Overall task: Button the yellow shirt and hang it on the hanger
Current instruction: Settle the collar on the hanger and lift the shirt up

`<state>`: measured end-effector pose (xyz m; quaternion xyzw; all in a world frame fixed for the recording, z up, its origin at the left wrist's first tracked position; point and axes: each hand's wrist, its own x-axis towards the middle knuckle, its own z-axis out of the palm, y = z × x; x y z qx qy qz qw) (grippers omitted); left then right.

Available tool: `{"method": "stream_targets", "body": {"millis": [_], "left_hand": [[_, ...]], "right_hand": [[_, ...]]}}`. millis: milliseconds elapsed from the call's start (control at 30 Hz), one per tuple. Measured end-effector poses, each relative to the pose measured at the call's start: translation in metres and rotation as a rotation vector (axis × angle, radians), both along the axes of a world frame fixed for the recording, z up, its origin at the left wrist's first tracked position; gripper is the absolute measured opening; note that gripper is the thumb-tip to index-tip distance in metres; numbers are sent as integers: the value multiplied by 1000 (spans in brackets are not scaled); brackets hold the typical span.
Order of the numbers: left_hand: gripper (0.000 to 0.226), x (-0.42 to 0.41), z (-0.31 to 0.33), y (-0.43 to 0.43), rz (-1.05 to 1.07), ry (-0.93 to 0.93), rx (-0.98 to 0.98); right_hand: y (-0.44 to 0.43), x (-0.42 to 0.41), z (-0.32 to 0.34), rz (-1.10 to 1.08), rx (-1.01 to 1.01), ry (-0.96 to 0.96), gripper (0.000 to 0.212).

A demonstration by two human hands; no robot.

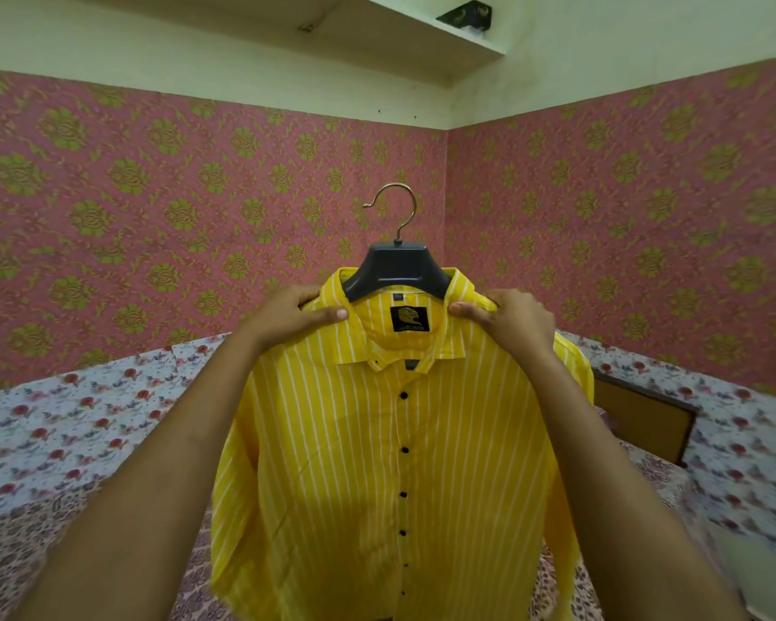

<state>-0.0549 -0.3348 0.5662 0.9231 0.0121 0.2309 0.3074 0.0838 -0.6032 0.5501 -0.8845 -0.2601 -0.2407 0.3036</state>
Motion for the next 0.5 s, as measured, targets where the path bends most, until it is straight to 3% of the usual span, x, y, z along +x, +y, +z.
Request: {"method": "stream_targets", "body": {"millis": [167,333,500], "left_hand": [[61,-7,2,-12,8,-94,-53],[29,-10,15,-34,-44,-112,12],[90,10,26,-69,-69,-142,163]], "right_hand": [[-14,-24,8,-81,-39,-97,61],[-40,-48,22,-207,-79,-256,66],[-91,-76,33,-369,-117,-275,70]]}}
